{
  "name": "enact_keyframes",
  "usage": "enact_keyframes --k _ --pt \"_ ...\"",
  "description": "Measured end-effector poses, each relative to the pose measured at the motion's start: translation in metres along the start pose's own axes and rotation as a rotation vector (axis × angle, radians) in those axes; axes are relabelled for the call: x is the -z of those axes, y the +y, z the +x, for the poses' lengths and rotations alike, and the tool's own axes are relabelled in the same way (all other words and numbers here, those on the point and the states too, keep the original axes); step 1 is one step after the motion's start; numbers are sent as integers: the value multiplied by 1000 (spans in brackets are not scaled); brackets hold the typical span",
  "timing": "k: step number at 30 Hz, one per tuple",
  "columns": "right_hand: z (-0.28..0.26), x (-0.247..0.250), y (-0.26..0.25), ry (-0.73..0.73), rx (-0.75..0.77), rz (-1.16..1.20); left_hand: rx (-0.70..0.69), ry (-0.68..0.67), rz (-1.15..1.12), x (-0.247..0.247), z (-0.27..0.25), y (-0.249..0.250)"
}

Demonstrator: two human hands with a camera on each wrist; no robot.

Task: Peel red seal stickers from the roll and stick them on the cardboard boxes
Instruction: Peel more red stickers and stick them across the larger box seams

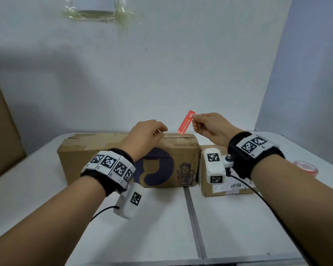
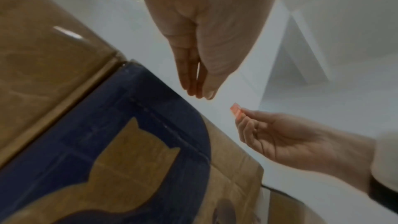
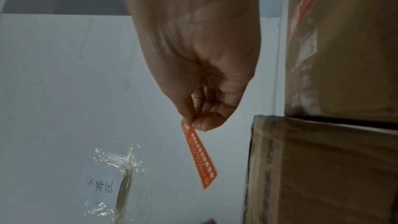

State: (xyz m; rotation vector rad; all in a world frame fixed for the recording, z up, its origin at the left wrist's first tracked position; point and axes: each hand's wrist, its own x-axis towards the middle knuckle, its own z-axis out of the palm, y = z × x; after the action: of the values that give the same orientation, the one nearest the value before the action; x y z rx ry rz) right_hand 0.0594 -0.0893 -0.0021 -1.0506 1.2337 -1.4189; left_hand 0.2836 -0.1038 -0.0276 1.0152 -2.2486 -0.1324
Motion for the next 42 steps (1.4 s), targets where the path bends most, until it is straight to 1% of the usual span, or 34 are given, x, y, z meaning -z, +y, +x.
enact_keyframes --k 2,3,5,9,13,17,23,25,27,29,34,37,42 --pt "5 -7 -1 -13 -28 74 103 -28 23 1 3 -12" --pt "7 -10 -1 -22 -42 95 120 -64 57 0 3 -15" --pt "10 -15 -2 -47 -59 111 114 -122 105 -3 3 -18" --pt "13 -22 -4 -156 -88 111 90 -135 126 -5 2 -20" --pt "17 -27 -3 -250 -112 76 50 -195 138 -4 2 -20" --pt "21 -34 3 -289 -135 29 39 -235 154 -6 5 -21" --pt "26 -35 21 -273 -127 19 82 -151 94 -8 7 -17" --pt "26 -35 22 -274 -125 21 111 -134 -9 -10 8 -13" --pt "26 -35 23 -273 -123 14 173 -111 -164 -14 10 -11" --pt "26 -35 23 -271 -124 11 199 -94 -220 -16 11 -11" --pt "27 -33 24 -271 -135 11 155 -100 -123 -17 17 -17" --pt "26 -33 24 -270 -130 9 127 -89 -135 -17 15 -20" --pt "27 -33 25 -272 -132 -2 23 -7 -115 -19 5 -14"
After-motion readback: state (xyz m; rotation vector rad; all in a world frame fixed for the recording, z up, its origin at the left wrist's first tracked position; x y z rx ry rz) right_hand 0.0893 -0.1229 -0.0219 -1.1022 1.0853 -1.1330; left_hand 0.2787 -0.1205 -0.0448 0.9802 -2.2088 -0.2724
